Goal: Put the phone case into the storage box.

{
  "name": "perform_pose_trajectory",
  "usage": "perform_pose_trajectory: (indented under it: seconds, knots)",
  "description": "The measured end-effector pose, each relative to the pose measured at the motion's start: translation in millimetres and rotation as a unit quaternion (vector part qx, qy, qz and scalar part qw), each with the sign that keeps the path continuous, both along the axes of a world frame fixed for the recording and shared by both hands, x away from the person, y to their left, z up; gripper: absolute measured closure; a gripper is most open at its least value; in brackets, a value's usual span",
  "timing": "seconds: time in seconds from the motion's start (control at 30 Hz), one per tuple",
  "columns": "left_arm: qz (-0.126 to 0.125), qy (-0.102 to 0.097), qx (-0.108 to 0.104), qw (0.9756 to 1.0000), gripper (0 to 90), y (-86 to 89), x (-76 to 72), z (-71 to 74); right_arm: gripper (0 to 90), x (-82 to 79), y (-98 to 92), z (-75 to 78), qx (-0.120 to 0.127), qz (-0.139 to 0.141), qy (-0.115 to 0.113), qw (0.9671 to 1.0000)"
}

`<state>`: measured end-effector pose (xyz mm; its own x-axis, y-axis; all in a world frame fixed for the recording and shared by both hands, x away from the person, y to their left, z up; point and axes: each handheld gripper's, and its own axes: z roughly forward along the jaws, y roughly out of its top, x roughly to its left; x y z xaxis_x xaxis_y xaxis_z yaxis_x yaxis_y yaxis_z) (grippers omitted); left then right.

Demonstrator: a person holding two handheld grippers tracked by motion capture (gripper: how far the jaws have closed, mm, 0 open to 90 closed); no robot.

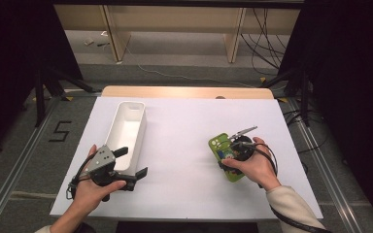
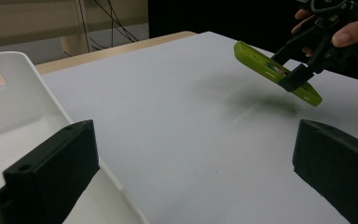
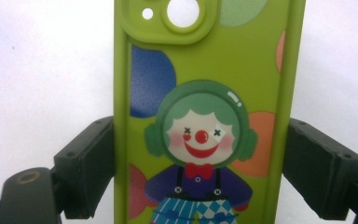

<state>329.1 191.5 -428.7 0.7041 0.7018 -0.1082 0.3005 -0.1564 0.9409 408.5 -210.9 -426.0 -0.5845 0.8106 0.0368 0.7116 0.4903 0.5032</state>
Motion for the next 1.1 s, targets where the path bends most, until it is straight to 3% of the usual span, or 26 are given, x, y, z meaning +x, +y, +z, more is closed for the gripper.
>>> perform_pose_trajectory:
  seconds: [0.17, 0.5, 0.83, 1.1]
  knots:
    - [0.001, 0.000, 0.000, 1.0000, 0.0, 0.1, -0.2, 0.2, 17.0, -0.3, 0.9, 0.8, 0.004, 0.005, -0.008, 0.9999]
    - [0.000, 0.000, 0.000, 1.0000, 0.0, 0.3, 0.1, -0.1, 17.0, -0.8, 1.0, 0.2, 0.024, 0.020, -0.052, 0.9982]
    - [0.002, 0.000, -0.001, 1.0000, 0.0, 0.5, -0.1, 0.0, 17.0, -2.2, 1.3, 0.9, 0.036, 0.027, -0.070, 0.9965]
    - [0.003, 0.000, -0.002, 1.0000, 0.0, 0.2, -0.1, 0.2, 17.0, -4.6, 0.0, 0.1, 0.055, 0.033, -0.093, 0.9936]
